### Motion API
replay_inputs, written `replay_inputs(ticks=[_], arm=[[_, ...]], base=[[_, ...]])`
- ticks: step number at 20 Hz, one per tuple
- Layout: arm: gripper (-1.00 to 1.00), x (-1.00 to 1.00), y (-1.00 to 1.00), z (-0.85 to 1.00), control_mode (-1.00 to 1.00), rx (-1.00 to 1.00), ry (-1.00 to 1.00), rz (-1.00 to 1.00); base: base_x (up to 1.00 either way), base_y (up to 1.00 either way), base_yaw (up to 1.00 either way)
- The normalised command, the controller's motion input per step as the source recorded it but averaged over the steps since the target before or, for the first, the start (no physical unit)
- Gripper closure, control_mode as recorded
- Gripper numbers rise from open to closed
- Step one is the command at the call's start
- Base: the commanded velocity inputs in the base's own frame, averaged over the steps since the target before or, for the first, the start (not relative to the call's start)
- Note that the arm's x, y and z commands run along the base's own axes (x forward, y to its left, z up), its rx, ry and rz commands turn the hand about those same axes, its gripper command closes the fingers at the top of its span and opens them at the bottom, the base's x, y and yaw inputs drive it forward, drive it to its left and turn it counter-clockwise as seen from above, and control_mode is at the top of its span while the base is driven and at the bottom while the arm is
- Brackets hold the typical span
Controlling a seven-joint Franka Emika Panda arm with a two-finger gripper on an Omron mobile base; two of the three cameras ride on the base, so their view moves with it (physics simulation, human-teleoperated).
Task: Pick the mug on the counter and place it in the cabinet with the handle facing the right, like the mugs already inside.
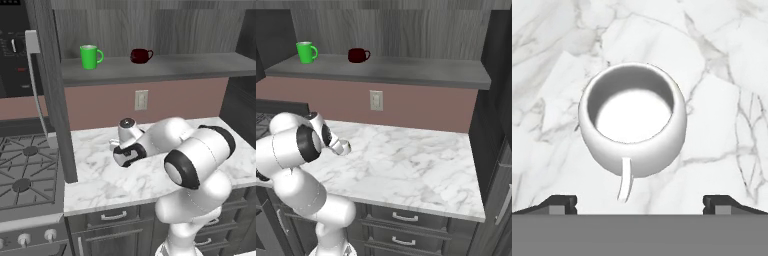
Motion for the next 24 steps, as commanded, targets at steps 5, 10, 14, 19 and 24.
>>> replay_inputs(ticks=[5,10,14,19,24], arm=[[-1.00,0.15,0.06,-0.11,-1.00,0.00,0.00,-0.02],[-1.00,0.13,0.05,-0.11,-1.00,0.00,0.00,-0.02],[-1.00,0.11,0.04,-0.15,-1.00,0.00,0.00,-0.03],[-1.00,0.11,0.01,-0.16,-1.00,0.00,0.00,-0.04],[1.00,0.20,0.00,-0.08,-1.00,0.00,0.00,-0.08]], base=[[0.00,0.00,0.00],[0.00,0.00,0.00],[0.00,0.00,0.00],[0.00,0.00,0.00],[0.00,0.00,0.00]])
